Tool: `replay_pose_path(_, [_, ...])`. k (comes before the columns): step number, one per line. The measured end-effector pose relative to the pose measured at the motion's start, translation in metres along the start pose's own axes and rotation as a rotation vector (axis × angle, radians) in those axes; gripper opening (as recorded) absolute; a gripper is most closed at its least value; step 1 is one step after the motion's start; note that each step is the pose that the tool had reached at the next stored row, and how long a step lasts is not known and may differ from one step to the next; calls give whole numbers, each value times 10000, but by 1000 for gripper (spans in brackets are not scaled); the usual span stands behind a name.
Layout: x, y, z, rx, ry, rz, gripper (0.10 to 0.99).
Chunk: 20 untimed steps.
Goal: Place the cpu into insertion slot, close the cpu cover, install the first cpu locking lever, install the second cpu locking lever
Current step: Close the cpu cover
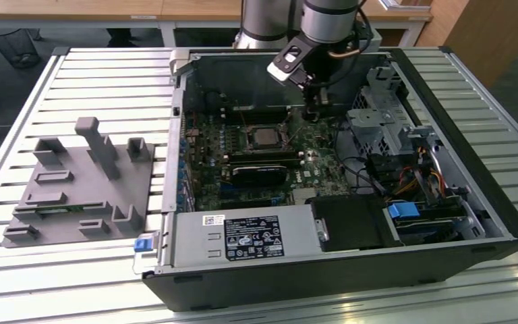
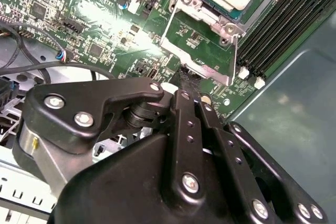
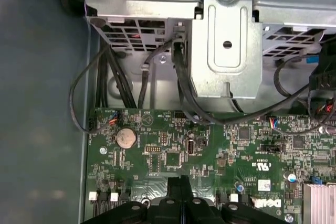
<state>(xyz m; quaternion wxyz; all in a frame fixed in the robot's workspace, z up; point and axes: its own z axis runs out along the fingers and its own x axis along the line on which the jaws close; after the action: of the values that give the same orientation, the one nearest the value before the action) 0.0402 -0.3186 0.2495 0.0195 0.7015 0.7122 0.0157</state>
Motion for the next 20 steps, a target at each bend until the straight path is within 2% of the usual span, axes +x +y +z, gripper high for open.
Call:
replay_pose_path(14, [3,-196,0,-1,1,0,106])
replay_pose_path(20, [5,-303,17,-1,1,0,106])
